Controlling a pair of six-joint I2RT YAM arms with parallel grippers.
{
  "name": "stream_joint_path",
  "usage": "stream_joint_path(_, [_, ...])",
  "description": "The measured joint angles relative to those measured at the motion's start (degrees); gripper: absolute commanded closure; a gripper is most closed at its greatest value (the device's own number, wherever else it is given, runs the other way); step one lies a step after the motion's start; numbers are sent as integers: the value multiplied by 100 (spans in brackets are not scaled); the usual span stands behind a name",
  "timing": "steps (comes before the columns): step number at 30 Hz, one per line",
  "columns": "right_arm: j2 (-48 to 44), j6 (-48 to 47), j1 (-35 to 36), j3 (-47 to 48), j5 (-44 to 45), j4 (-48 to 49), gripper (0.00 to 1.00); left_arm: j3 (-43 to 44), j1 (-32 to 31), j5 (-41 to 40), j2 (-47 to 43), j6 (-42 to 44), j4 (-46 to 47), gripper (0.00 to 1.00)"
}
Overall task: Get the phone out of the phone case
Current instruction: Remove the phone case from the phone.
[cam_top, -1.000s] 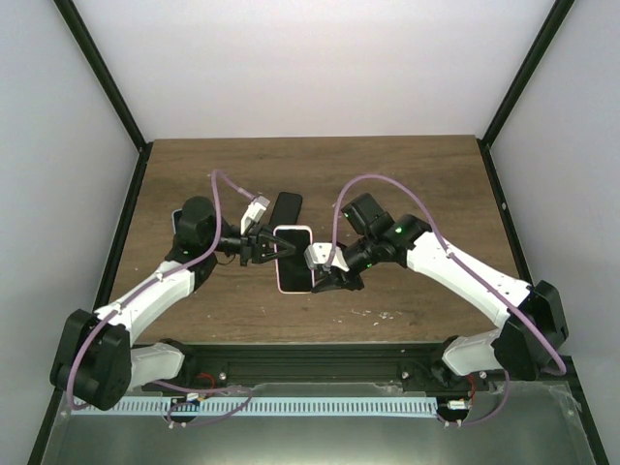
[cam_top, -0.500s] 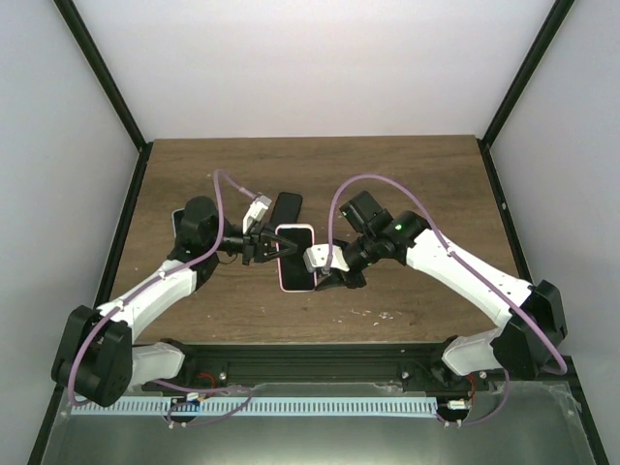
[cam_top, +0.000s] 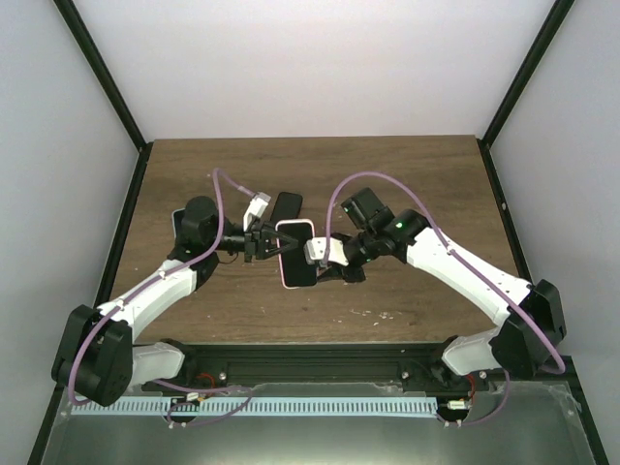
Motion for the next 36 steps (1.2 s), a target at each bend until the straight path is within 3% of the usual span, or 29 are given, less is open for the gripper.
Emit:
stream_joint_path(7, [15,1108,-592,-85,-468,483,64,85,35,-400,0,2,166,100])
stream_joint_path(15, [170,2667,-750,-168,-678,1228,56,87,55,-573,4,44,203,100])
stream_joint_path(20, [308,3399,-872,-168,-957,1414,44,116,81,-629,2,131,168,100])
stream_joint_path(23, [363,3676,-942,-166,-1285,1471,27,179,83,-605,-2,210,76,100])
stream_joint_path(25, [389,3812,-988,-155,-1497,1517,24,240,83,-533,-33,254,-7,100])
stream_joint_path(31, [404,4096,-1027,-46,-2081,1670,30,444,79,-262,-149,413,-201,100])
stream_joint_path(36, [404,4457,-1036,63,-2271,1779,52,546,76,-341,-192,636,-415,100])
